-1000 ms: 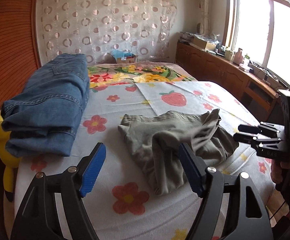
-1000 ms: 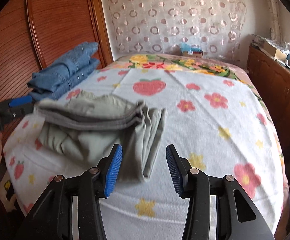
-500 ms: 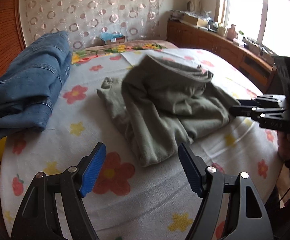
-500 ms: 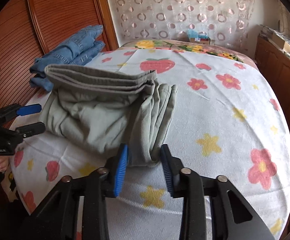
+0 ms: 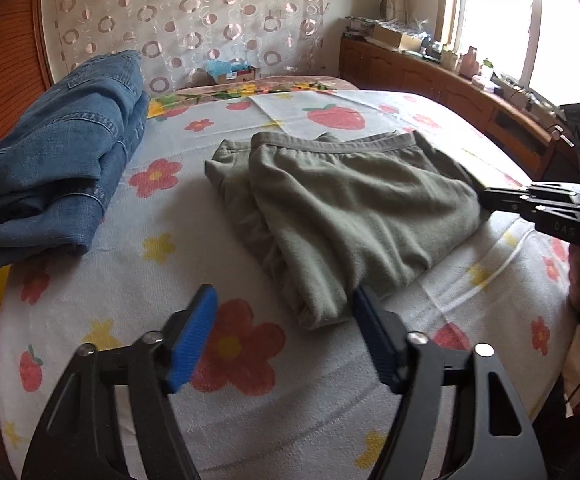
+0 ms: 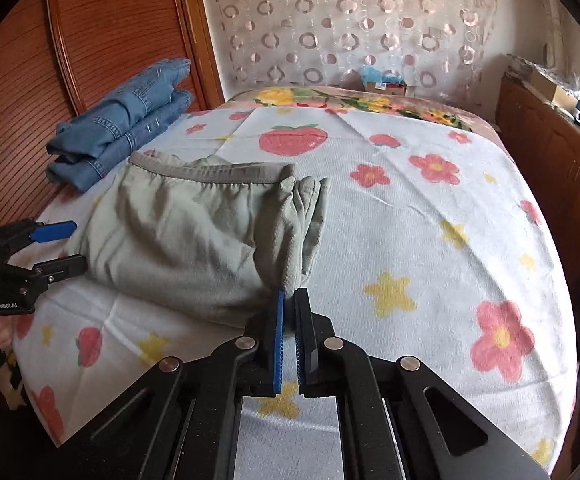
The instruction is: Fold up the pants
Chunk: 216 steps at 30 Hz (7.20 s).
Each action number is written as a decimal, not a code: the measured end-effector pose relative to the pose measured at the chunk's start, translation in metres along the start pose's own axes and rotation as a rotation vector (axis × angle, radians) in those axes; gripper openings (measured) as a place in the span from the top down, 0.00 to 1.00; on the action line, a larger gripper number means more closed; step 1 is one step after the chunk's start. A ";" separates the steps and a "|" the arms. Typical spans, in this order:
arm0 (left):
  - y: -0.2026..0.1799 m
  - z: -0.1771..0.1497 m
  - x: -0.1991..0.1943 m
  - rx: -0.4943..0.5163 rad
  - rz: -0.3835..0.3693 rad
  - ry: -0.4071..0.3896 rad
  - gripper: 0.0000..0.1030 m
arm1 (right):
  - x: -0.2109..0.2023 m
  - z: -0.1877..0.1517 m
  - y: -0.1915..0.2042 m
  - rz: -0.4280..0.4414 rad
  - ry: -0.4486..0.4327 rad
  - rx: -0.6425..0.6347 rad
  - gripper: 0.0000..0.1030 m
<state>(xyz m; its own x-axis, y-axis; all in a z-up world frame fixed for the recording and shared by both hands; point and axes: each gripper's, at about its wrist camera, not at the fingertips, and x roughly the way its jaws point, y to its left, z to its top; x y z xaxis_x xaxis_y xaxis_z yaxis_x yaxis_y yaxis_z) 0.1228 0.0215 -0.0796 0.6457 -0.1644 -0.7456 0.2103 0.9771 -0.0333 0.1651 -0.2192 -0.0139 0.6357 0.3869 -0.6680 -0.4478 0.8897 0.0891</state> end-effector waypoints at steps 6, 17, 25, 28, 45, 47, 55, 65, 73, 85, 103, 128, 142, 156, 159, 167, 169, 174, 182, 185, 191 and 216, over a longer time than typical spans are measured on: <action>-0.007 0.001 -0.001 0.011 -0.070 -0.013 0.73 | 0.003 0.005 0.001 0.014 0.008 0.017 0.95; 0.001 -0.009 -0.032 0.013 -0.080 -0.048 0.88 | -0.029 -0.007 0.011 0.051 -0.026 -0.024 0.96; -0.005 -0.030 -0.045 0.026 -0.091 -0.029 0.88 | -0.052 -0.031 0.021 0.076 -0.022 -0.042 0.96; -0.006 -0.034 -0.045 0.028 -0.097 -0.023 0.88 | -0.054 -0.034 0.021 0.073 -0.013 -0.038 0.96; 0.001 -0.027 -0.040 0.005 -0.023 -0.020 0.54 | -0.063 -0.035 0.020 0.029 -0.022 -0.013 0.93; 0.005 -0.024 -0.038 -0.003 -0.015 -0.017 0.54 | -0.062 -0.034 0.022 0.026 -0.026 -0.018 0.92; 0.015 -0.008 -0.030 -0.066 -0.017 -0.041 0.24 | -0.054 -0.020 0.026 0.037 -0.057 -0.031 0.76; 0.011 0.020 -0.013 -0.037 -0.009 -0.054 0.24 | -0.016 0.013 0.023 0.075 -0.046 -0.028 0.76; 0.015 0.030 0.000 -0.041 -0.024 -0.057 0.53 | 0.018 0.025 0.018 0.065 0.026 -0.024 0.76; 0.014 0.045 -0.003 -0.046 -0.049 -0.092 0.89 | 0.006 0.030 0.019 0.066 -0.090 -0.006 0.94; 0.012 0.033 0.025 -0.022 0.056 0.005 0.70 | 0.004 0.026 0.030 -0.013 -0.033 -0.048 0.78; 0.027 0.026 0.034 -0.077 0.049 0.042 0.20 | -0.003 0.016 0.024 -0.018 0.007 -0.051 0.52; 0.027 0.027 0.034 -0.076 0.048 0.042 0.20 | 0.018 0.026 0.020 -0.001 0.070 -0.031 0.48; 0.027 0.026 0.035 -0.078 0.047 0.043 0.18 | 0.025 0.020 0.035 -0.015 0.056 -0.106 0.37; 0.027 0.026 0.035 -0.075 0.046 0.043 0.18 | 0.024 0.021 0.034 0.001 0.057 -0.100 0.33; 0.029 0.026 0.035 -0.067 0.034 0.046 0.18 | 0.025 0.023 0.032 -0.007 0.061 -0.092 0.28; 0.032 0.028 0.034 -0.065 0.017 0.057 0.18 | 0.024 0.023 0.030 0.002 0.059 -0.080 0.28; 0.044 0.032 0.032 -0.092 -0.055 0.068 0.19 | 0.020 0.021 0.022 0.030 0.057 -0.060 0.32; 0.059 0.038 0.030 -0.151 -0.106 0.065 0.36 | 0.016 0.023 0.015 0.062 0.072 -0.029 0.52; 0.058 0.040 0.031 -0.143 -0.114 0.062 0.37 | 0.016 0.025 0.013 0.064 0.078 -0.021 0.57; 0.056 0.040 0.037 -0.140 -0.158 0.061 0.59 | 0.018 0.031 0.009 0.084 0.090 0.000 0.69; 0.028 0.069 -0.019 -0.054 -0.159 -0.111 0.91 | -0.020 0.031 0.019 0.093 -0.075 0.002 0.91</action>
<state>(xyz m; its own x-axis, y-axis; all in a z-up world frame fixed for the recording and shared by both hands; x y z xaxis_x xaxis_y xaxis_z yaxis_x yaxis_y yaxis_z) 0.1669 0.0424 -0.0199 0.6849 -0.3282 -0.6505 0.2785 0.9429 -0.1825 0.1631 -0.2025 0.0245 0.6367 0.4845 -0.5999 -0.5060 0.8495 0.1491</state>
